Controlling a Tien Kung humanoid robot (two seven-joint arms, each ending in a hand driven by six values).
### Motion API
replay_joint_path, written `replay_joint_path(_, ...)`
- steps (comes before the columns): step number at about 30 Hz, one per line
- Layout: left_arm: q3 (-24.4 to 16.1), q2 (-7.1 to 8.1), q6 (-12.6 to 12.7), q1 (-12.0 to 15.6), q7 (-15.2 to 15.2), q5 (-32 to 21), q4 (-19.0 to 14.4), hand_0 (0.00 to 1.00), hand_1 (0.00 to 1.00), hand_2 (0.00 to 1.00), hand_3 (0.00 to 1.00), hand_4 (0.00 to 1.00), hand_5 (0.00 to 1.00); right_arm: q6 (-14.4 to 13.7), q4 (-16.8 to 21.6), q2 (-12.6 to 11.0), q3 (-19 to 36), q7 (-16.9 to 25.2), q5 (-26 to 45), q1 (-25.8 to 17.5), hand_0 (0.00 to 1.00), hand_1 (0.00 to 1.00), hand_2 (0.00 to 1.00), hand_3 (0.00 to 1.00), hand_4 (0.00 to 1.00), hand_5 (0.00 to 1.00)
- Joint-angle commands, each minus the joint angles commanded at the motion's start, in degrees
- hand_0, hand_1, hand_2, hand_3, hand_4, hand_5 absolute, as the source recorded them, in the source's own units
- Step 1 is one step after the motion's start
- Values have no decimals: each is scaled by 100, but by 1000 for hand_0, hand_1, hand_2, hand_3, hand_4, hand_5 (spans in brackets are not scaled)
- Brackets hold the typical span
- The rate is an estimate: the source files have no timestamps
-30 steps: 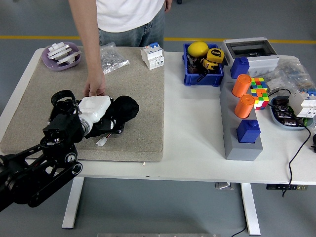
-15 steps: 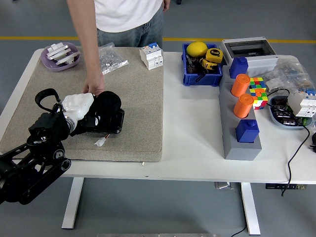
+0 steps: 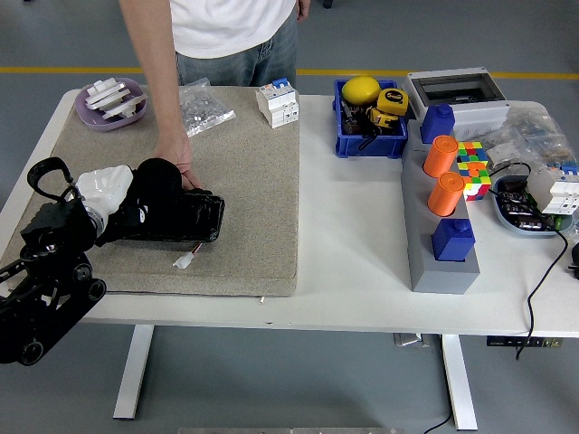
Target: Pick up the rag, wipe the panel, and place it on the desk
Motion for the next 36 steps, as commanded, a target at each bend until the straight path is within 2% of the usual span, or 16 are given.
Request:
replay_joint_path(22,-610,208,-15,171,18,141,316,246,310,537,477,163,2,12,8,0,66,-2,-51,-8,737,652,693,732,998,636)
replay_joint_path(36,-1093,288,46,299,-33,159,652,246,310,537,477,165,2,14,26,5,135,-8,-121,-9,737,652,693,732,998,637)
